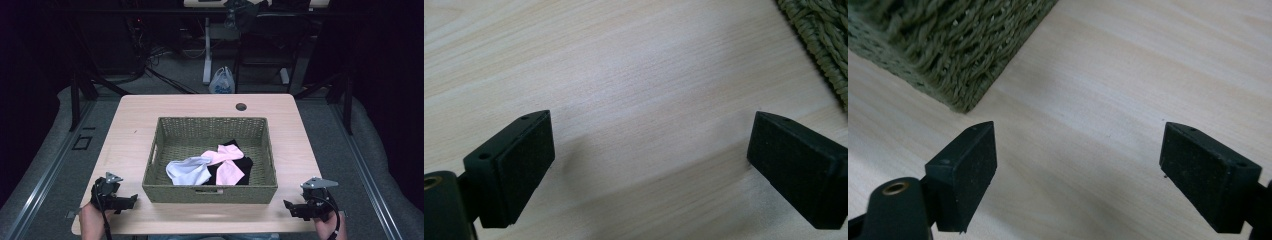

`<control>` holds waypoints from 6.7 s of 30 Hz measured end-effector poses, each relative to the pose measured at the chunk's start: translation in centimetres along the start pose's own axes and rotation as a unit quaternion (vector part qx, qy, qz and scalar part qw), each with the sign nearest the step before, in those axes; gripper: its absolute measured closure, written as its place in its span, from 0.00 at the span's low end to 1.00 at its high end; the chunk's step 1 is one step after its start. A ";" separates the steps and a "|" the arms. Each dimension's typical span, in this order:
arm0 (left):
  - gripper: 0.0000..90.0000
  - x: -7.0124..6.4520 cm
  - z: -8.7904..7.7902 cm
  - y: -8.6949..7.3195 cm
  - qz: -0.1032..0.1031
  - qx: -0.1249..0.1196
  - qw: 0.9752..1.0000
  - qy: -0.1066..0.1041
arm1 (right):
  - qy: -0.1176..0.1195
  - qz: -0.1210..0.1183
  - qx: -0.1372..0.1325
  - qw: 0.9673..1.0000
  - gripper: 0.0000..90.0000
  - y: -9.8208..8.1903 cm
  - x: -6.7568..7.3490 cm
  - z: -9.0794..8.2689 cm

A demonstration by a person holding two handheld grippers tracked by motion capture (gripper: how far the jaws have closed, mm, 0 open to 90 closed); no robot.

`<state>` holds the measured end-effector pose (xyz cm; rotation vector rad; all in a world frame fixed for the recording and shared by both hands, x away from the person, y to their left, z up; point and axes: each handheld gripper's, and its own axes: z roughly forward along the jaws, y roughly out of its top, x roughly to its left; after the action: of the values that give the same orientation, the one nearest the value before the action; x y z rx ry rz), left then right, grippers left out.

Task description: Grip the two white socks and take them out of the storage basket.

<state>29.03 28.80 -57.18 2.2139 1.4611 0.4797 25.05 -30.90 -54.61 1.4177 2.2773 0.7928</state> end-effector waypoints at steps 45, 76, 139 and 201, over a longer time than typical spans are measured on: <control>0.00 1.1 -4.7 2.4 -0.013 -0.042 0.999 -0.026 | -0.004 0.004 0.010 1.000 0.16 -0.4 0.0 0.1; 0.00 -2.1 -8.2 12.1 0.071 -0.082 0.992 -0.070 | -0.003 0.000 0.013 1.000 0.16 -0.4 0.1 0.2; 0.94 -12.7 1.6 19.5 0.212 0.066 0.964 -0.144 | -0.002 0.003 0.008 1.000 0.16 -0.4 0.1 0.2; 0.95 -6.3 -13.1 27.1 0.178 -0.050 0.978 -0.094 | -0.003 0.004 0.011 1.000 0.16 -0.5 0.1 0.2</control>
<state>40.73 15.90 -31.87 2.3737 0.9285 0.4314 24.80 -30.86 -55.08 1.4378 2.2837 0.7669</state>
